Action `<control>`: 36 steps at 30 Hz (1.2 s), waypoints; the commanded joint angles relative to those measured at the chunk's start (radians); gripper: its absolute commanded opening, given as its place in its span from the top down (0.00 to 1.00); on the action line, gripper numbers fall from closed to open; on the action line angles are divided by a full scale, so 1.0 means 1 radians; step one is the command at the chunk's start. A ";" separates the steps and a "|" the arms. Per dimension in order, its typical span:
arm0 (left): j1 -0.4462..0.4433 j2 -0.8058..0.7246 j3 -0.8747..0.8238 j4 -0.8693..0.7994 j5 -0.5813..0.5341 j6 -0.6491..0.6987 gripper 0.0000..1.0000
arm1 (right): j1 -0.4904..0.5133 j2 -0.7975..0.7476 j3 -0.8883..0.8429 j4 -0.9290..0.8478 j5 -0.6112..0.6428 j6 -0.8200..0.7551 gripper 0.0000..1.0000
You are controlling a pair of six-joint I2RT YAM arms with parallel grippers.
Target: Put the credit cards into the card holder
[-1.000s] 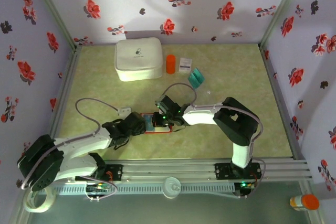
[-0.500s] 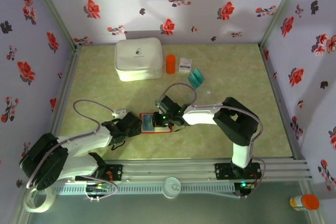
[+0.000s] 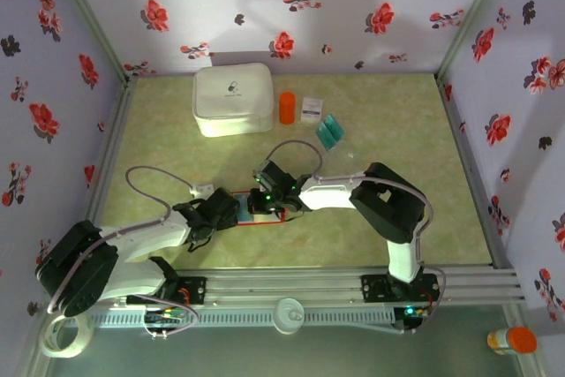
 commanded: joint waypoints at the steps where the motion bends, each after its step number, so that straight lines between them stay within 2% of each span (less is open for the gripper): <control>1: 0.007 0.029 -0.036 0.062 0.055 0.007 0.03 | 0.008 -0.043 0.008 -0.050 0.003 -0.011 0.97; 11: 0.007 -0.008 -0.050 0.058 0.051 0.004 0.03 | -0.034 -0.124 -0.008 -0.096 0.029 -0.042 0.95; 26: 0.007 -0.010 -0.054 0.061 0.052 0.004 0.03 | -0.016 -0.032 0.014 -0.046 -0.023 -0.016 0.97; 36: 0.007 -0.011 -0.055 0.059 0.052 0.006 0.03 | -0.003 -0.058 0.005 -0.033 -0.010 -0.009 0.99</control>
